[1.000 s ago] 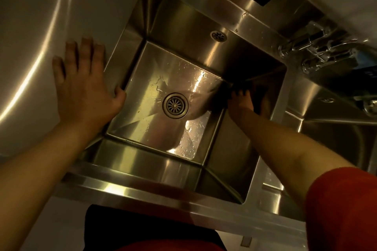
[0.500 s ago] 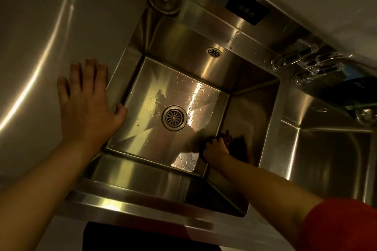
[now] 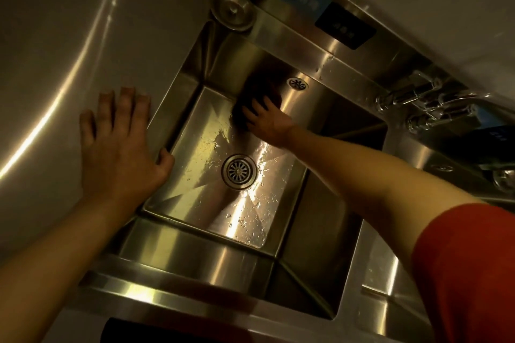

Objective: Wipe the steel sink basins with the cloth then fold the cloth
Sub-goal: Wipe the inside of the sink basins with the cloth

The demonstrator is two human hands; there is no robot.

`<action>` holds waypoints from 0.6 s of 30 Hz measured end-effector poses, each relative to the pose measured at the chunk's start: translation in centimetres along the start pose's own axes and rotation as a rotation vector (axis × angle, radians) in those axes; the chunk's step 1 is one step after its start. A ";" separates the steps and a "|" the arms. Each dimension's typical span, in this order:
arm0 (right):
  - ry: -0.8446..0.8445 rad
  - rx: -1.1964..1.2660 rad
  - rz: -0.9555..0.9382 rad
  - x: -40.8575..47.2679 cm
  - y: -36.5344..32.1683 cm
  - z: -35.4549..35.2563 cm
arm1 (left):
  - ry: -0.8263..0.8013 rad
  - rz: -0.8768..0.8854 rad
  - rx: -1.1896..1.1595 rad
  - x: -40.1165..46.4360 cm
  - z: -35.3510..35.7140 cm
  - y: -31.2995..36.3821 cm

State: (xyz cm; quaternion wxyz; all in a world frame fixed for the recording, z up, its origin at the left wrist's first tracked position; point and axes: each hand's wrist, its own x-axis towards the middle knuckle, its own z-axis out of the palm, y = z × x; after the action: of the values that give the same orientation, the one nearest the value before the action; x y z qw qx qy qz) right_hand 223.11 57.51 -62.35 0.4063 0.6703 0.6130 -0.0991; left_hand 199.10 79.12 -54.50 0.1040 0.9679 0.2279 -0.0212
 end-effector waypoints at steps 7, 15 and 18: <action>-0.008 -0.289 -0.174 -2.8 4.5 6.0 | -0.002 -0.012 -0.016 0.0 0.0 0.0; -0.341 -0.357 -0.146 -9.3 2.6 12.1 | -0.008 -0.017 -0.004 -0.1 0.0 0.0; -0.304 -0.386 -0.167 -8.2 2.6 12.1 | -0.001 -0.010 -0.006 -0.1 0.0 0.1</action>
State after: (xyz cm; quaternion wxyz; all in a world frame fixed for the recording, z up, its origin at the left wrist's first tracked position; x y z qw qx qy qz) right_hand 228.00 43.56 -63.96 0.6045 0.5049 0.6057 -0.1132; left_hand 199.06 78.97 -54.45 0.1070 0.9664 0.2325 -0.0215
